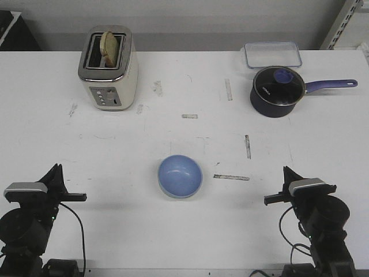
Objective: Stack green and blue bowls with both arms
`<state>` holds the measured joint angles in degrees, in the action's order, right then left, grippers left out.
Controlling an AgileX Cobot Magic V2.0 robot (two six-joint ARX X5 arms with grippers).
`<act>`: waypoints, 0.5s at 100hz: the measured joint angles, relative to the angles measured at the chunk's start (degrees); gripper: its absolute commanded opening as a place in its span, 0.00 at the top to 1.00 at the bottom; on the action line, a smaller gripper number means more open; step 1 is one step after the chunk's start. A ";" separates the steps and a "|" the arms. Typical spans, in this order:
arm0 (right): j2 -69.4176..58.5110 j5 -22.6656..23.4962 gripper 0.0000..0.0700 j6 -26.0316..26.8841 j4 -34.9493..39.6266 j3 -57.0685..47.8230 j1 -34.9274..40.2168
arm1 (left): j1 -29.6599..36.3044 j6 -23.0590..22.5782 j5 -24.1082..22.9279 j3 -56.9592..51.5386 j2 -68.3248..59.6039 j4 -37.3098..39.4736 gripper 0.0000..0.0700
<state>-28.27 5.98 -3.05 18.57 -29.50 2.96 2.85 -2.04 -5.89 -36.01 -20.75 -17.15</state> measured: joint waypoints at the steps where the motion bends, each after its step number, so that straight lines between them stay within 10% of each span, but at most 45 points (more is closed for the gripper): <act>1: 0.00 0.00 1.00 0.02 0.00 0.00 0.00 | 0.00 0.00 0.00 0.00 0.02 0.00 1.00; 50: 0.00 0.00 1.00 0.02 0.00 0.00 0.00 | -1.29 1.16 1.70 12.74 8.15 8.46 1.00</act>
<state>-28.27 5.98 -3.03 18.57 -29.50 2.96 1.56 -0.89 -4.19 -23.27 -12.60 -8.69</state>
